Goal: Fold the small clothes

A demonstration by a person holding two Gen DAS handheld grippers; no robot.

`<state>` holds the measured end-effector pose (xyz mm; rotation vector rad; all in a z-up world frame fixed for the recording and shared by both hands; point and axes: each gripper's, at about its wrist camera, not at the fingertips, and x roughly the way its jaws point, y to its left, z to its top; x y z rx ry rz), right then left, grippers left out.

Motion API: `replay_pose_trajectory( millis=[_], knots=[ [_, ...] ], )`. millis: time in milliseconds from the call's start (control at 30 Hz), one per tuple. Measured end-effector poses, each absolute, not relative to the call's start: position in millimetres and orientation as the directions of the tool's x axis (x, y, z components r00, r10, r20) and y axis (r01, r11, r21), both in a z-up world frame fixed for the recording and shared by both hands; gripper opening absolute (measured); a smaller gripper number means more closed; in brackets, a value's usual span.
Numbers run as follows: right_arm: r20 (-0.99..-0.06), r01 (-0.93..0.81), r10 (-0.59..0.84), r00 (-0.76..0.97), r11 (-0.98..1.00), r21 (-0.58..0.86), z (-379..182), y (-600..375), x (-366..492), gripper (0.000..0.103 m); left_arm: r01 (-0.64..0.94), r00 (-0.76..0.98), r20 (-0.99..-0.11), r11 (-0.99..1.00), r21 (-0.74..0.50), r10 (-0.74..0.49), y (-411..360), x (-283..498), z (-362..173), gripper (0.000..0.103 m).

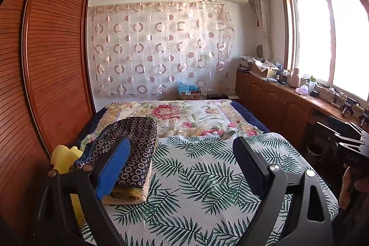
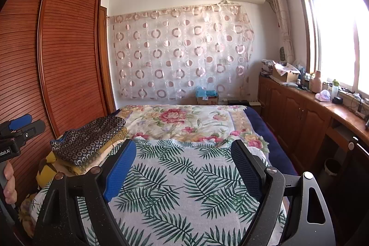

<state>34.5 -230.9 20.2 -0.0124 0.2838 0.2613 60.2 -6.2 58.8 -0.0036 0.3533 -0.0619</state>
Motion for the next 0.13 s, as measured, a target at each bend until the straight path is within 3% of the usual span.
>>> replay_pose_trajectory(
  millis=[133],
  knots=[
    [-0.280,-0.256,0.253,0.926,0.966,0.026,19.5,-230.3,34.0,0.086,0.060,0.937,-0.345,0.998,-0.013,-0.061,-6.2,60.6,58.6,0.091]
  ],
)
